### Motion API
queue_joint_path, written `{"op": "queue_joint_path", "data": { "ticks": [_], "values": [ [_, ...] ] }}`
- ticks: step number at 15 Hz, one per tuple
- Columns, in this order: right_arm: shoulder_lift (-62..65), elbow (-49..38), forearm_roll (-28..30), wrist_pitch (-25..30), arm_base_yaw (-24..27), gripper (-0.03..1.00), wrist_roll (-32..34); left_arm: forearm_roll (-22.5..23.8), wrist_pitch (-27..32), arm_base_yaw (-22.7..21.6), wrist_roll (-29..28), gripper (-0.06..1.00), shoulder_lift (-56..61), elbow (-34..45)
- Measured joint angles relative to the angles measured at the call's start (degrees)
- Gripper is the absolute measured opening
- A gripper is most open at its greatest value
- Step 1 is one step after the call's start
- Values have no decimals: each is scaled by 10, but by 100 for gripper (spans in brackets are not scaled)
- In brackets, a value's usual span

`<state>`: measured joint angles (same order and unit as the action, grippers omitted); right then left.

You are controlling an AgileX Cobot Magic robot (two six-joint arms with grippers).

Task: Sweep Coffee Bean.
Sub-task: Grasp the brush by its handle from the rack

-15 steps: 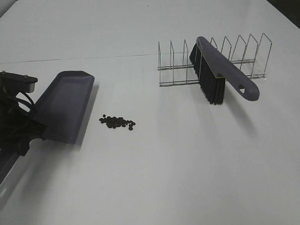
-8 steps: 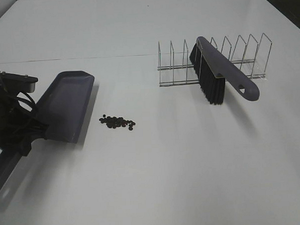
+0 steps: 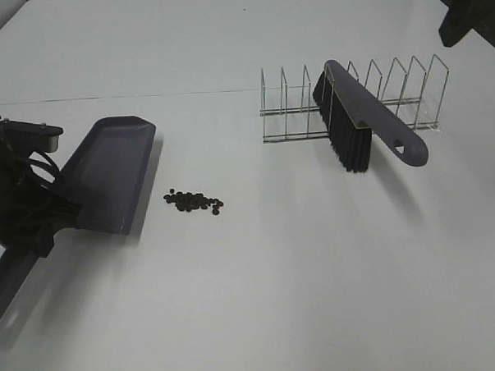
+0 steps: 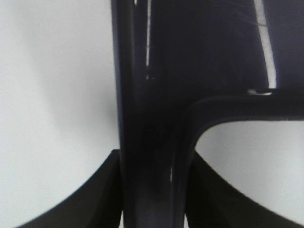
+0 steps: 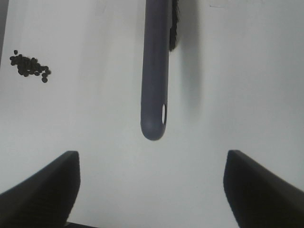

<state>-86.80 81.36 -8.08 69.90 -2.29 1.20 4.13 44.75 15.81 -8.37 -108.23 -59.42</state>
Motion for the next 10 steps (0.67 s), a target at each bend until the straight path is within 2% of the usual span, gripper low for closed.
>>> {"op": "queue_joint_path", "data": {
  "ticks": [7,10],
  "values": [
    [-217,164,-5,-1,-5,77,-5,-3,0,0,-6,33,0,0],
    [-290,242,2,-1,-29,77,-6,-4,-1,0,-8,33,0,0]
  ]
}}
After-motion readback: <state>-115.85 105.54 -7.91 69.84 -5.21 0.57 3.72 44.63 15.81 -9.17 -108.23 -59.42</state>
